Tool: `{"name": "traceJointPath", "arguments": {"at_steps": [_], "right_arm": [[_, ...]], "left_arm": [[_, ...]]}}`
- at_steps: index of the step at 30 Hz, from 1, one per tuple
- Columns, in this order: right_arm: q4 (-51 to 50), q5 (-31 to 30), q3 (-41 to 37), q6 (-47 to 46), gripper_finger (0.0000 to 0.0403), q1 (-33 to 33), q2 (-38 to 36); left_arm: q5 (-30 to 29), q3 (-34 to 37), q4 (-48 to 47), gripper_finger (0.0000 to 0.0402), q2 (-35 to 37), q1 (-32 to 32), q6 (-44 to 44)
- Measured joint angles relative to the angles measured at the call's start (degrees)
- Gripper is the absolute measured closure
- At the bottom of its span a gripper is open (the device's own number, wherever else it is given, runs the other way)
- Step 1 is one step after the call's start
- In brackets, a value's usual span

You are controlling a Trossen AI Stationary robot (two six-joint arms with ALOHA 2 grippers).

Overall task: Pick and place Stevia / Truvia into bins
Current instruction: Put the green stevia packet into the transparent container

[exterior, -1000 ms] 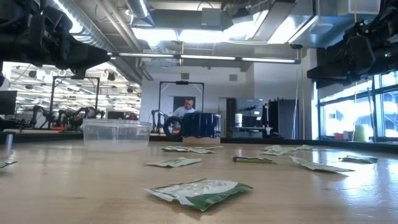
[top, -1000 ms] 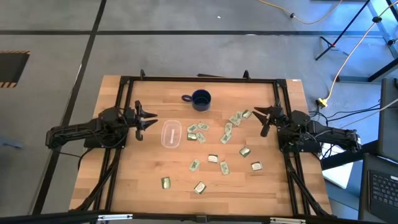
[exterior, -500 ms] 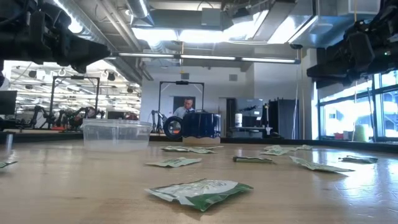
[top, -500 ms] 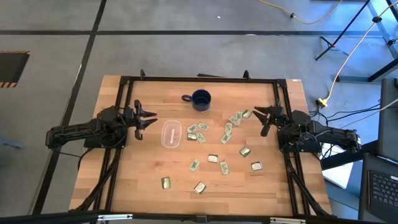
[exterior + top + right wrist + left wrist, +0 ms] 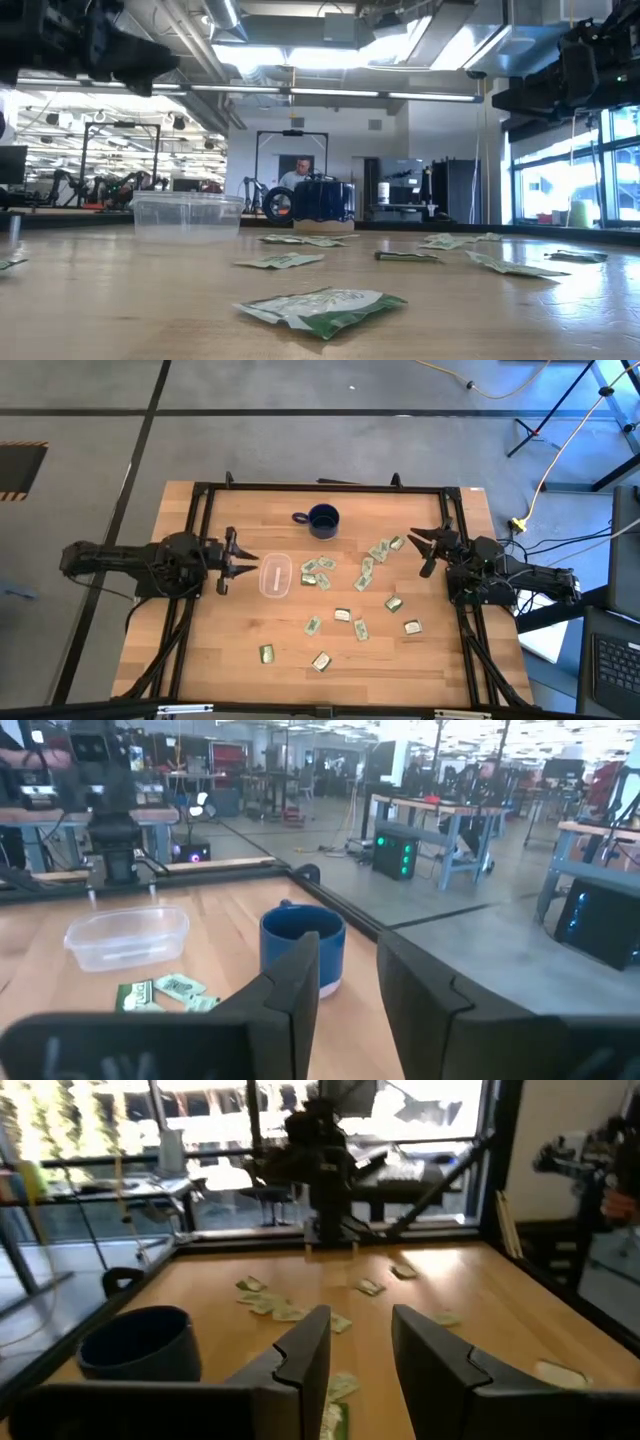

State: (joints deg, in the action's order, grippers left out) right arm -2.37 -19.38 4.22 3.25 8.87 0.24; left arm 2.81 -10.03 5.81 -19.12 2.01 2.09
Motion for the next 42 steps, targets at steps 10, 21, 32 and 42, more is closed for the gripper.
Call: {"name": "traceJointPath", "arguments": {"at_steps": [10,21,32,42], "right_arm": [[-3.39,-0.01,-0.01,0.30,0.0295,-0.01,-0.01],[-6.75,0.02,-0.01,-0.07,0.0295,-0.01,0.01],[-6.73,0.01,-0.01,-0.17,0.0295,0.00,0.01],[-6.67,0.02,-0.01,-0.20,0.0295,0.00,0.01]], "left_arm": [[-4.55,-24.34,-11.63,0.0298,-32.96,-18.18,5.67],[-9.56,-40.85,-34.31,0.0320,-58.53,-30.95,-18.68],[-8.92,-44.09,-32.95,0.0320,-70.81,-34.37,-30.37],[-8.07,-44.07,-32.84,0.0283,-74.96,-35.14,-29.97]]}}
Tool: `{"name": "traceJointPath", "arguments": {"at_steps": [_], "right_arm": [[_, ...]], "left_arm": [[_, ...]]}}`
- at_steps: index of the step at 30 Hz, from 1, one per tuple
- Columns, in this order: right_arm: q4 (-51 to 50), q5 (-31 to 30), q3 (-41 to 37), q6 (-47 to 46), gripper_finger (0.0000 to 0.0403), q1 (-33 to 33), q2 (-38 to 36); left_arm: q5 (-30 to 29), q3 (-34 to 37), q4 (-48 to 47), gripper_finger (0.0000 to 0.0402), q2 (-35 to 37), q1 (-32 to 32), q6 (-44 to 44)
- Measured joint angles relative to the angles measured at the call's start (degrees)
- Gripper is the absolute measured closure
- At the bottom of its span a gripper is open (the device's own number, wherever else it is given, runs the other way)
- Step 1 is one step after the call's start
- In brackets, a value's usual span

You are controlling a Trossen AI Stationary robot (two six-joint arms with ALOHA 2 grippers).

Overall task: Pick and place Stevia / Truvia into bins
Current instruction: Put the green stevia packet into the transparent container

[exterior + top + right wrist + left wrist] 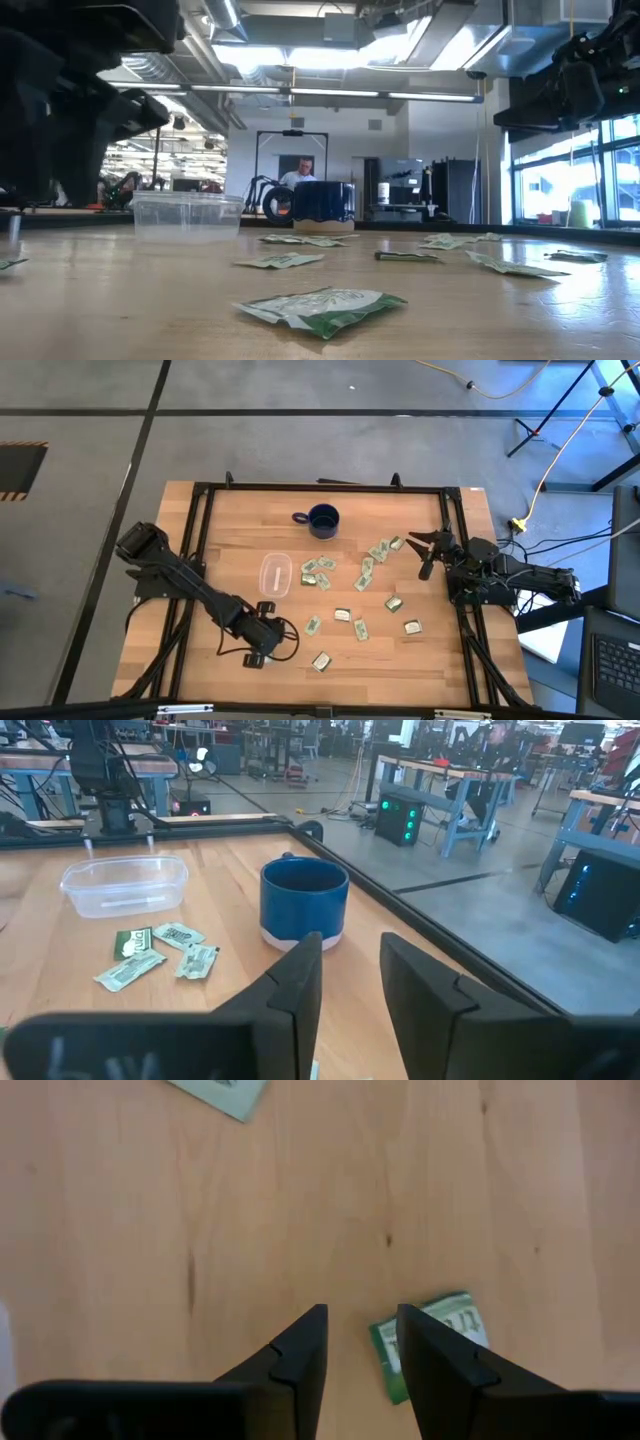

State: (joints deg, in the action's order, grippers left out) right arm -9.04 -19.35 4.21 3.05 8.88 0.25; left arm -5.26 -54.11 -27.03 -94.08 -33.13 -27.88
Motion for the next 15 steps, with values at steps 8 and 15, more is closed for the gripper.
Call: {"name": "traceJointPath", "arguments": {"at_steps": [8,15], "right_arm": [[0.00,0.00,0.00,0.00,0.0295,-0.01,0.00],[0.01,0.00,0.00,0.00,0.0295,-0.01,0.00]], "left_arm": [[0.51,0.00,2.48,0.0295,-1.87,-1.91,0.07],[0.95,0.04,4.30,0.0311,-4.66,-2.15,-0.38]]}}
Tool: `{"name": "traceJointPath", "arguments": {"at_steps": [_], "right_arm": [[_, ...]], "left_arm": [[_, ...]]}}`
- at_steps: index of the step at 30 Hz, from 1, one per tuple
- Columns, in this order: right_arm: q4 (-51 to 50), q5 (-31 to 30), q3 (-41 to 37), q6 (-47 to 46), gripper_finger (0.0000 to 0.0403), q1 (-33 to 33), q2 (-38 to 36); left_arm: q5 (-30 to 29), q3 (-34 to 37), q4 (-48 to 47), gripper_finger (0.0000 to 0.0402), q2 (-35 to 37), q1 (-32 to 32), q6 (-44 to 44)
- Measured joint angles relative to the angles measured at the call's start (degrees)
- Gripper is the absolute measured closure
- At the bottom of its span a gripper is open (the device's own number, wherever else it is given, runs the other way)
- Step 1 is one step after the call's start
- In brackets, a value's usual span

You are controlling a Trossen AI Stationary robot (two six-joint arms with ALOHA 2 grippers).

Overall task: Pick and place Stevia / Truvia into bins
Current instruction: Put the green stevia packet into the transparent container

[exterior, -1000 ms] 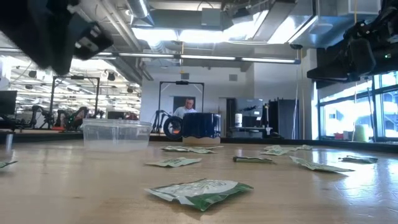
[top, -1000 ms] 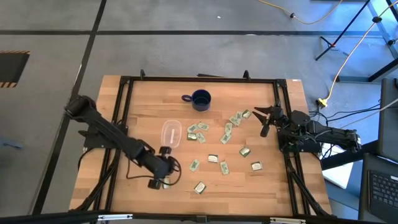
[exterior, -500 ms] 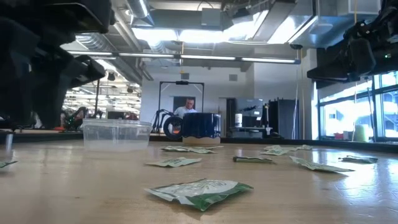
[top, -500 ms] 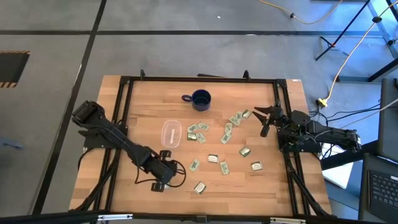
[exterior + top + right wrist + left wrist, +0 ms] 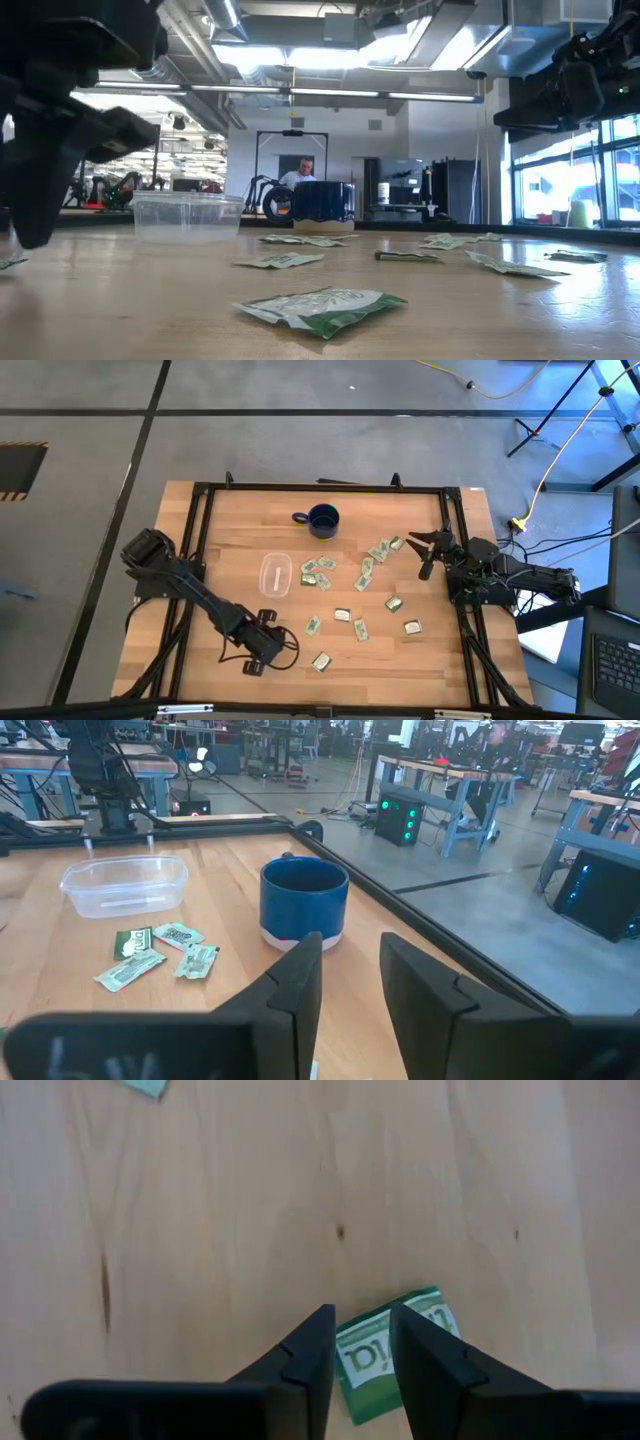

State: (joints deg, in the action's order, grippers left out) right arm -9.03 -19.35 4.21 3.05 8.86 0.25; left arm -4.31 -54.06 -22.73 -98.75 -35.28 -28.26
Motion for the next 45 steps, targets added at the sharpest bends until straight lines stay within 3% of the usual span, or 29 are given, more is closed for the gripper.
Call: {"name": "traceJointPath", "arguments": {"at_steps": [9,24,38,45], "right_arm": [[-0.01,0.00,0.00,0.02,0.0295,0.00,-0.02],[-0.01,0.00,0.00,0.18,0.0295,0.02,-0.02],[-0.01,0.00,0.00,0.39,0.0295,0.02,-0.02],[-0.01,-0.02,0.00,0.44,0.0295,0.02,-0.02]], "left_arm": [[2.50,0.00,-0.60,0.0313,-1.06,-0.20,-1.52],[-3.19,0.82,-2.43,0.0314,-4.10,-2.39,1.86],[-4.59,1.25,1.65,0.0370,-4.23,-2.29,5.54],[-4.61,1.33,2.03,0.0379,-4.06,-2.26,5.54]]}}
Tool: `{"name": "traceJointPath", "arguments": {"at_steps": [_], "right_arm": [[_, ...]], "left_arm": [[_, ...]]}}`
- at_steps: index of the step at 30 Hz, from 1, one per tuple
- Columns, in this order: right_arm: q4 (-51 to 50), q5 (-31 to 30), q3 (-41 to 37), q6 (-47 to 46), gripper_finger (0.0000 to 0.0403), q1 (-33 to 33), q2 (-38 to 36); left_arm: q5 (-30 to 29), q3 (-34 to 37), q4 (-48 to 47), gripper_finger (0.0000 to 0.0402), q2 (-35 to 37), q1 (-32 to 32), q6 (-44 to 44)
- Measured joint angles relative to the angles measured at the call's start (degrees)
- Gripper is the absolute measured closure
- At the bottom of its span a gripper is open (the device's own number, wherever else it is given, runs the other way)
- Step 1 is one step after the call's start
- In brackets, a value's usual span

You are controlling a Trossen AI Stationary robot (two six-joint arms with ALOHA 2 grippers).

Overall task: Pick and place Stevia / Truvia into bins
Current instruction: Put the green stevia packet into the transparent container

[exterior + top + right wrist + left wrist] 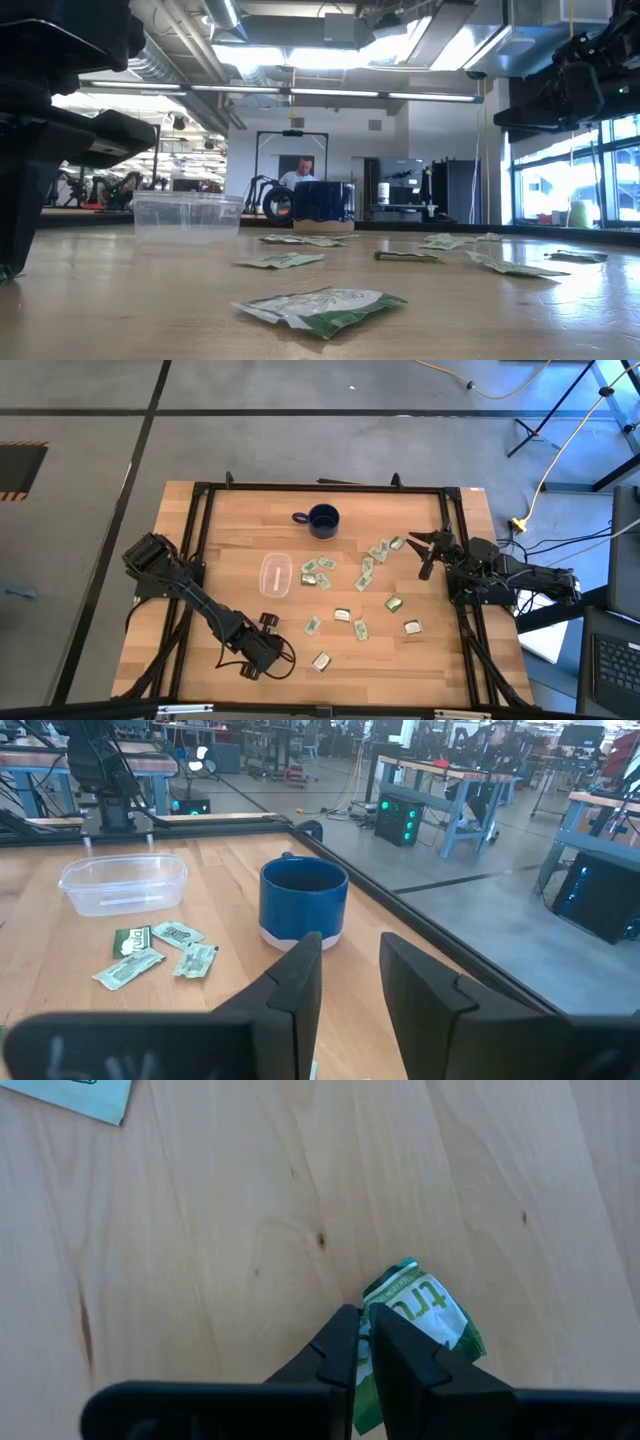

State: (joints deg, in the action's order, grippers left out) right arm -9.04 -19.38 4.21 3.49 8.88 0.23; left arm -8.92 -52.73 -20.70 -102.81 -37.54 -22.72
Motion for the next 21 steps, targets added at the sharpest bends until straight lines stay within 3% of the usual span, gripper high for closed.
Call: {"name": "traceJointPath", "arguments": {"at_steps": [9,18,21], "right_arm": [[0.00,0.00,0.00,0.00,0.0295,-0.01,0.00],[0.02,0.00,0.00,0.03,0.0295,-0.02,0.00],[0.04,0.00,0.00,0.20,0.0295,-0.02,0.00]], "left_arm": [[0.70,0.61,-1.51,0.0381,7.62,2.49,-1.16],[-15.44,0.37,-4.70,0.0381,18.90,10.96,-5.97],[-17.37,0.37,-9.11,0.0380,20.17,14.60,-5.67]]}}
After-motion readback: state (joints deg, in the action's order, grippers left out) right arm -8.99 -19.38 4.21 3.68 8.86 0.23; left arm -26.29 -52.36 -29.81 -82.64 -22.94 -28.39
